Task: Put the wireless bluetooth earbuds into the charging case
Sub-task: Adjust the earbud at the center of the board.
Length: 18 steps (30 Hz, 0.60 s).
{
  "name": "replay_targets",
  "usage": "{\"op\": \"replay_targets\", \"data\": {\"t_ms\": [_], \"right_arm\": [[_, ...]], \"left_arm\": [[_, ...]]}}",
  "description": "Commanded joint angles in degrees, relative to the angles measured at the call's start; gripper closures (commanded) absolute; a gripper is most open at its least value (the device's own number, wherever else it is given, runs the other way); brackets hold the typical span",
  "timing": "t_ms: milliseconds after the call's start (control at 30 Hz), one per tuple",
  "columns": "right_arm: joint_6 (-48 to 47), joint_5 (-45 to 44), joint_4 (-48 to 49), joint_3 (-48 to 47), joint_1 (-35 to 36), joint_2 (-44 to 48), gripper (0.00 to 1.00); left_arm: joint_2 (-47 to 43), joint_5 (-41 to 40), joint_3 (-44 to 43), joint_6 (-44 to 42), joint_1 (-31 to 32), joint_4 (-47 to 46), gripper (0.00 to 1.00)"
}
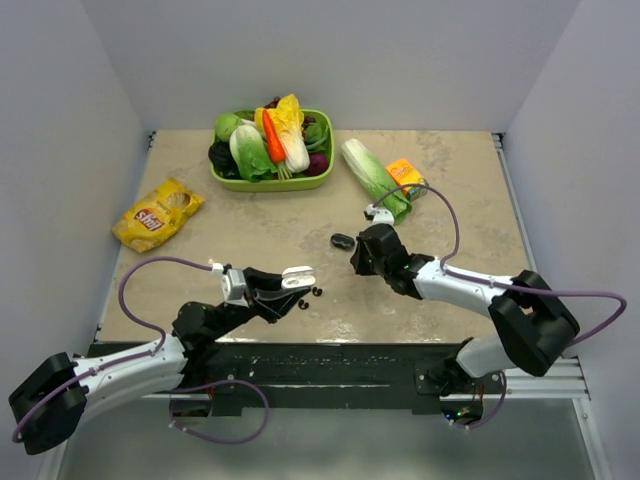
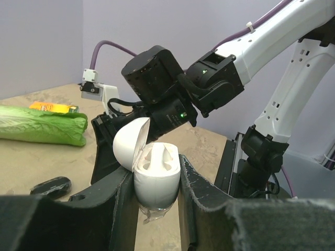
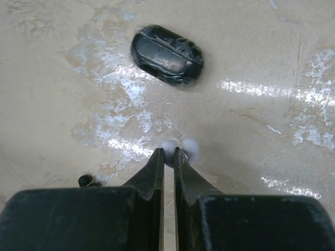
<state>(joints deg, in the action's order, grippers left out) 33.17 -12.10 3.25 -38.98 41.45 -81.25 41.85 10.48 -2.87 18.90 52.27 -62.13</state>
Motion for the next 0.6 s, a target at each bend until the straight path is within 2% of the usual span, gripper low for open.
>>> {"op": "replay_targets", "data": {"t_ms": [0,200,300,333,400,567], "right_arm": [[5.59,-0.82,-0.26,-1.53,-1.28,-3.64,1.0],[8.05,-0.3,1.94,-1.45,-1.9,-5.93,1.0],[6.39,1.9,2.29,-1.71,-1.99,-7.16,0.8],[5.69,2.25,2.9,-1.45,-1.99,-6.9,0.69],[5.16,2.69,3.35,-0.57,-1.99,-6.38,0.61],[3.57,3.13,3.61,0.4,-1.99,-3.48,0.5]], "left_arm": [[0.69,-1.34,8.76,-0.61,0.29,-4.58,1.0],[0.78,-1.87,8.94,-0.61,0.29,-4.58,1.0],[0.87,-1.96,9.03,-0.7,0.29,-4.58,1.0],[0.96,-1.96,9.03,-0.7,0.29,-4.49,1.0],[0.87,-2.04,9.11,-0.7,0.29,-4.49,1.0],[2.01,-2.04,9.29,-0.61,0.29,-5.46,1.0]]}}
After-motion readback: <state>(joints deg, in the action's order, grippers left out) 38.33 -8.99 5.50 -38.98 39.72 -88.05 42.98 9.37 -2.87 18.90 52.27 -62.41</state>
